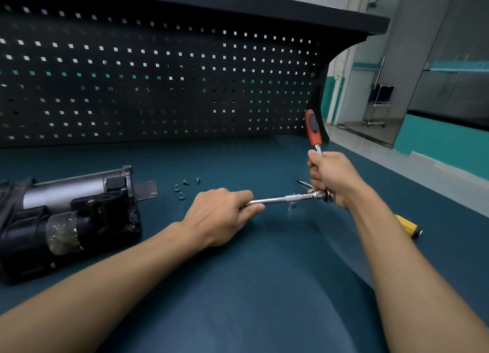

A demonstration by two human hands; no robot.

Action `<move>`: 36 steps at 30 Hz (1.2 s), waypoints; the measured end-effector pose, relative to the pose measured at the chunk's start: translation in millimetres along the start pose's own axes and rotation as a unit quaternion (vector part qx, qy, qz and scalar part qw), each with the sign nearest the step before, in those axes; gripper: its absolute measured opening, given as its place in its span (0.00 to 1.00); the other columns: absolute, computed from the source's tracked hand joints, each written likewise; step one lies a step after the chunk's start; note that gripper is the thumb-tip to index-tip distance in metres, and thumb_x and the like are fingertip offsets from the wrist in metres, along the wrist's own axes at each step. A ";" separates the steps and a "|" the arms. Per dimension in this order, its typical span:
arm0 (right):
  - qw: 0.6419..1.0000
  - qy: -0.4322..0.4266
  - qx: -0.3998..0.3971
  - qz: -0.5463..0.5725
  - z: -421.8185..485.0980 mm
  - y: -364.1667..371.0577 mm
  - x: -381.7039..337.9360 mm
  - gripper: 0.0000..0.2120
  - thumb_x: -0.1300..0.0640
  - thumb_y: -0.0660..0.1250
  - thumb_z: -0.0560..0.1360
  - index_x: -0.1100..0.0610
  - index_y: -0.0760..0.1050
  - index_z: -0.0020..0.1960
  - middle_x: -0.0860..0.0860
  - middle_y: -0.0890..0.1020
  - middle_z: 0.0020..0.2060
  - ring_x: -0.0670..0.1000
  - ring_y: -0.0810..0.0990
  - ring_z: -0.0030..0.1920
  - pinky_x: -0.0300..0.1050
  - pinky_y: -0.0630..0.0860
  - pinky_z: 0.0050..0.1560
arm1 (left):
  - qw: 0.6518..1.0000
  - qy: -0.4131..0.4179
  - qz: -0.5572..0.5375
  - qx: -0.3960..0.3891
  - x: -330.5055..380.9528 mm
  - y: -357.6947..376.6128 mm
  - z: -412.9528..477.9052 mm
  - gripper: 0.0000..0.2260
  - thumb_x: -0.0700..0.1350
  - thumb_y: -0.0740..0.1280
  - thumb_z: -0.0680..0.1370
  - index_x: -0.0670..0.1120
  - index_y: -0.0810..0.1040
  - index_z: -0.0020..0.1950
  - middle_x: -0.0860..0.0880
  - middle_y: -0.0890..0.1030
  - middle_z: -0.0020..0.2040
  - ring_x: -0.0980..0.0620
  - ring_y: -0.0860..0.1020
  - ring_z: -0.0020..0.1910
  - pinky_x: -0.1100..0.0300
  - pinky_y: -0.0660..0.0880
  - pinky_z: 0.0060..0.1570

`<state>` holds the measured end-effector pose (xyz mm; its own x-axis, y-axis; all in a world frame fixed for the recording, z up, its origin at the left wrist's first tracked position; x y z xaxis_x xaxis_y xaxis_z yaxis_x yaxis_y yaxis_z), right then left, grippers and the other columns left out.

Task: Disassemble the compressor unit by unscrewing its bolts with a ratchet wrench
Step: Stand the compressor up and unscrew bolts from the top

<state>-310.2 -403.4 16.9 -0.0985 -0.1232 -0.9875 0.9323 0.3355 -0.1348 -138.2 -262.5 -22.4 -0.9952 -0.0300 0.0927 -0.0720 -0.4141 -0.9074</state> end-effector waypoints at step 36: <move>0.913 0.030 -0.121 0.387 11.8 104.2 -83.9 0.19 0.45 0.54 0.80 0.53 0.66 0.35 0.46 0.59 0.22 0.46 0.54 0.22 0.38 0.53 0.24 | 0.929 -0.080 0.005 -0.362 -52.0 -27.1 15.0 0.14 0.39 0.60 0.78 0.39 0.78 0.61 0.42 0.81 0.54 0.44 0.78 0.52 0.51 0.76 0.55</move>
<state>-200.7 -369.1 86.6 0.5321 0.2888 -0.7959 0.6265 0.4980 0.5996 -83.5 -263.3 3.5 -0.9776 -0.1901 0.0898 -0.1460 0.3063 -0.9407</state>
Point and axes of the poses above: each hand's wrist, its own z-axis towards the middle knuckle, its own y-axis out of the palm, x = y × z, the point moved 6 cm from there along z, towards the middle knuckle
